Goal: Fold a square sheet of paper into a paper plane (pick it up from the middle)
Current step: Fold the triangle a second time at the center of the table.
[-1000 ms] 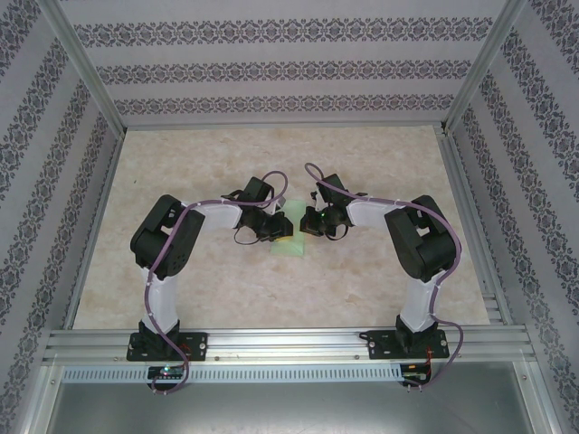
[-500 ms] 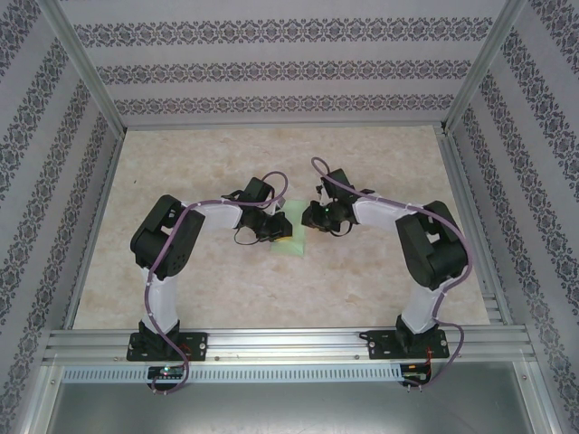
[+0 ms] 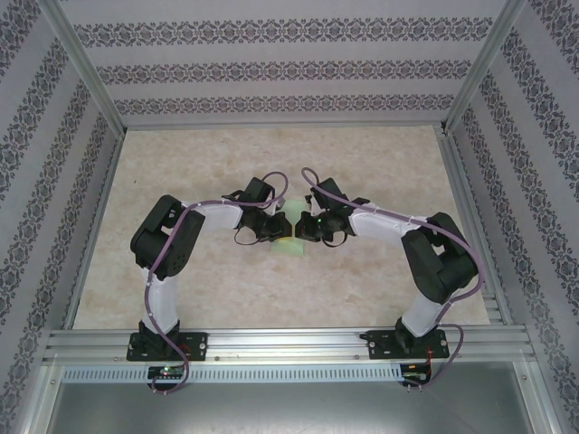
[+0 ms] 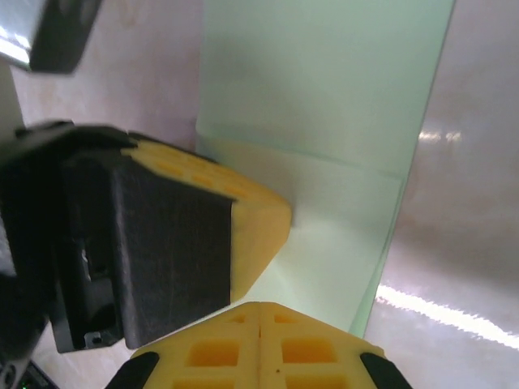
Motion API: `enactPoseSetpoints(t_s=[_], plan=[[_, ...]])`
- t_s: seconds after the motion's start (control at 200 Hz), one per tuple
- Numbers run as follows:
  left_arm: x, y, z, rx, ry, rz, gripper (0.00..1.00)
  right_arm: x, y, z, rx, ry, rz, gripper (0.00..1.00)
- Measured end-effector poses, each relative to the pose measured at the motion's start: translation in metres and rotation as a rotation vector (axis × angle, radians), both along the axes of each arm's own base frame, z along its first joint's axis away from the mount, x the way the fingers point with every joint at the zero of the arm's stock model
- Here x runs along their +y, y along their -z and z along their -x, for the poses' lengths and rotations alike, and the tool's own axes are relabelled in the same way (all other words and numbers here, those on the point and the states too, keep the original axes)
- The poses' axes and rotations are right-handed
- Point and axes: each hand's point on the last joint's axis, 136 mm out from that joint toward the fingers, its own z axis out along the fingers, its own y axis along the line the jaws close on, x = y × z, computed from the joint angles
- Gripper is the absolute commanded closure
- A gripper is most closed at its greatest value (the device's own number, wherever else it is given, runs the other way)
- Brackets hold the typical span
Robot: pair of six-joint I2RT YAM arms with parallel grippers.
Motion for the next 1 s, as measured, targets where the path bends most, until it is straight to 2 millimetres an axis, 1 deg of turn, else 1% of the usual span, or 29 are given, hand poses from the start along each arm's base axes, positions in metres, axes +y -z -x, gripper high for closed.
enactPoseSetpoints(t_s=[0.14,0.26,0.764,0.999], plan=[[0.000,0.000,0.000,0.000,-0.001,-0.002,0.87,0.009,0.001,0.010,0.011,-0.028,-0.004,0.96],[0.000,0.000,0.000,0.000,-0.001,-0.003,0.87,0.011,0.005,0.013,0.024,-0.036,0.001,0.96],[0.001,0.001,0.000,0.000,-0.002,-0.005,0.88,-0.003,0.036,0.028,0.099,-0.029,0.066,0.96],[0.001,0.001,0.000,0.000,-0.003,-0.005,0.88,-0.005,0.039,0.031,0.110,-0.028,0.077,0.96]])
